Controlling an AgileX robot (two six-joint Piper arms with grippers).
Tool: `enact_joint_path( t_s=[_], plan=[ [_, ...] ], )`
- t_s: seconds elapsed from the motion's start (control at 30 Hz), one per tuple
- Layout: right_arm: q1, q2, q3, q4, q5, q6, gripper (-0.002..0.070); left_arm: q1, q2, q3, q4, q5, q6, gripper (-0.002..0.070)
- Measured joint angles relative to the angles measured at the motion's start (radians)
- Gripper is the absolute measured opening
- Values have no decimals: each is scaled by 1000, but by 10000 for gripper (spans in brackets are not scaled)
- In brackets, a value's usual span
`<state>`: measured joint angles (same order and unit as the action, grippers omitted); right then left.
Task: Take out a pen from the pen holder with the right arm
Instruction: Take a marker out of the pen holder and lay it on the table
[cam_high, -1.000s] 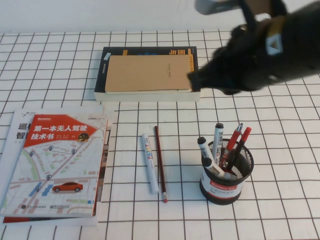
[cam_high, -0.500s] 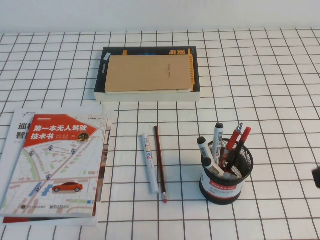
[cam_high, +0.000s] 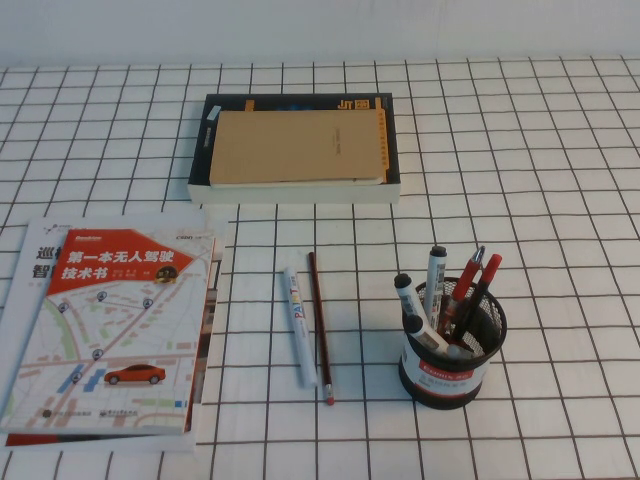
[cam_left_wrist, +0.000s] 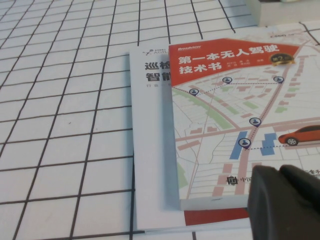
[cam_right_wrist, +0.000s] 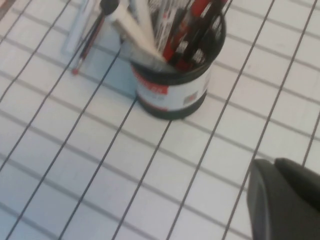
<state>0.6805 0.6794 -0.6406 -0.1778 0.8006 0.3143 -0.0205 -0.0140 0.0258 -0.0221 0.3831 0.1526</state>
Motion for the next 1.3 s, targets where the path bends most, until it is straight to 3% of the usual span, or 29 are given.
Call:
enact_joint_path(
  t_s=[0.37,0.53,0.87,1.3],
  plan=[
    [-450,-280,464,-22,-572,0,-15,0,0,0,0,0,0,-4],
    [-555,-436,634,-24,-728,0,-15,0,0,0,0,0,0,-4],
    [-600,-675,665,-18,-680,0,-15,0,0,0,0,0,0,-4],
    [-600,-687,665,-15,-604,-54,-15,0,0,0,0,0,0,-4]
  ],
)
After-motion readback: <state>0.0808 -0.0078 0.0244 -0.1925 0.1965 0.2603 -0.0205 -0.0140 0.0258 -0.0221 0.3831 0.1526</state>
